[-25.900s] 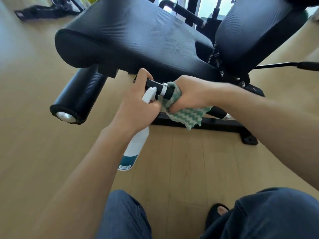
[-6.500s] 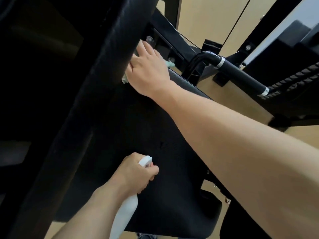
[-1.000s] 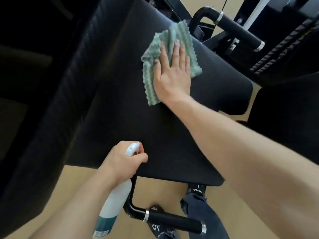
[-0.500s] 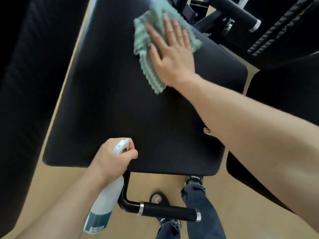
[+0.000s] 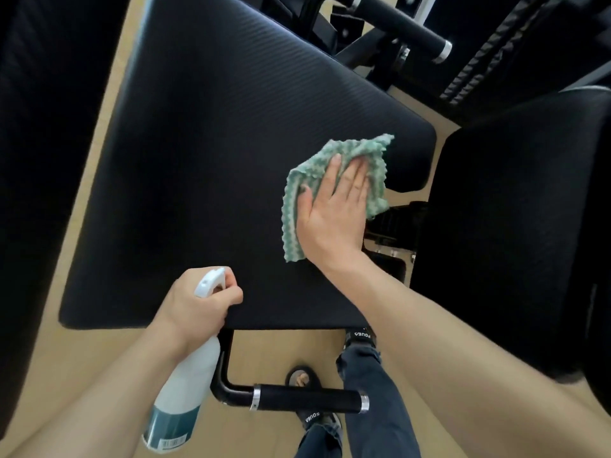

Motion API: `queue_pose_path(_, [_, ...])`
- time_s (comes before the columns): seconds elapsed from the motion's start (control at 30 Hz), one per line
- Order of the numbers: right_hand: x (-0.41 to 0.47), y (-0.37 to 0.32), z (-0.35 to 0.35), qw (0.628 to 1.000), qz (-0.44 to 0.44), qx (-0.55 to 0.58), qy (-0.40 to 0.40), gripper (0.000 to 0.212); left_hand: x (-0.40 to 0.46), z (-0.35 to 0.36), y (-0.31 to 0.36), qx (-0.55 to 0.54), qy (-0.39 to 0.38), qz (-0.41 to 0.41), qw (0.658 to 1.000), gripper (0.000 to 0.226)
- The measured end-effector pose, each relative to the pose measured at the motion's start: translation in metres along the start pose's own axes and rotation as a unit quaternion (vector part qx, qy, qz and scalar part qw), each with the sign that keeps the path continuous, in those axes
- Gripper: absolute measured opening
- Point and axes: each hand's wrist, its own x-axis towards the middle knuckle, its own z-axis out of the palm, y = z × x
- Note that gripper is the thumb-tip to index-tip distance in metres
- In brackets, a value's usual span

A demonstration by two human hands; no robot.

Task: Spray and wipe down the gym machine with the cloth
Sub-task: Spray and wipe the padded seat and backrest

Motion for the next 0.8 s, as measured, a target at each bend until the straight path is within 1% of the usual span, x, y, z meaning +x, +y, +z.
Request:
queue_pose_path(0.07, [0.030, 0.014, -0.012, 0.998, -0.064, 0.009, 0.002, 0.073, 0.001, 0.000, -0.002, 0.009, 0.003, -0.006, 1.000, 0.039])
queue_pose_path(0.1, [0.051, 0.023, -0.019, 0.997, -0.071, 0.014, 0.010, 0.070, 0.002, 0.000, -0.002, 0.013, 0.005, -0.006, 1.000, 0.039])
queue_pose_path(0.13, [0.072, 0.031, -0.026, 0.998, -0.056, 0.017, 0.018, 0.067, 0.002, 0.000, -0.002, 0.016, 0.006, -0.003, 1.000, 0.037])
queue_pose_path(0.17, [0.092, 0.039, -0.032, 0.999, -0.026, 0.022, 0.024, 0.066, 0.002, 0.000, -0.002, 0.018, 0.006, 0.002, 1.000, 0.032])
queue_pose_path(0.23, [0.123, 0.052, -0.039, 0.996, 0.067, 0.045, 0.027, 0.065, 0.001, 0.000, 0.000, 0.022, 0.004, 0.012, 1.000, 0.024])
queue_pose_path(0.3, [0.141, 0.064, -0.041, 0.983, 0.170, 0.066, 0.023, 0.067, 0.000, 0.000, 0.000, 0.021, 0.004, 0.017, 1.000, 0.024])
queue_pose_path(0.37, [0.143, 0.072, -0.041, 0.962, 0.255, 0.096, 0.020, 0.070, 0.001, -0.001, -0.001, 0.030, 0.004, 0.021, 0.999, 0.024])
queue_pose_path(0.43, [0.132, 0.073, -0.041, 0.939, 0.317, 0.131, 0.026, 0.071, 0.001, 0.000, -0.002, 0.031, 0.001, 0.019, 0.999, 0.024])
queue_pose_path(0.53, [0.106, 0.064, -0.036, 0.916, 0.368, 0.155, 0.031, 0.071, 0.002, 0.001, -0.004, 0.022, 0.005, 0.007, 1.000, 0.027])
queue_pose_path(0.6, [0.083, 0.048, -0.030, 0.901, 0.391, 0.186, 0.031, 0.072, 0.002, 0.001, -0.003, 0.018, 0.003, 0.001, 1.000, 0.027])
queue_pose_path(0.67, [0.063, 0.029, -0.025, 0.879, 0.397, 0.258, 0.055, 0.071, 0.002, 0.001, -0.002, 0.016, -0.001, -0.004, 1.000, 0.023])
queue_pose_path(0.73, [0.050, 0.017, -0.020, 0.886, 0.369, 0.273, 0.075, 0.068, 0.002, 0.001, -0.001, 0.007, 0.001, -0.008, 1.000, 0.020])
queue_pose_path(0.8, [0.039, 0.015, -0.019, 0.905, 0.340, 0.246, 0.077, 0.062, 0.002, 0.002, -0.001, 0.003, 0.001, -0.008, 1.000, 0.021])
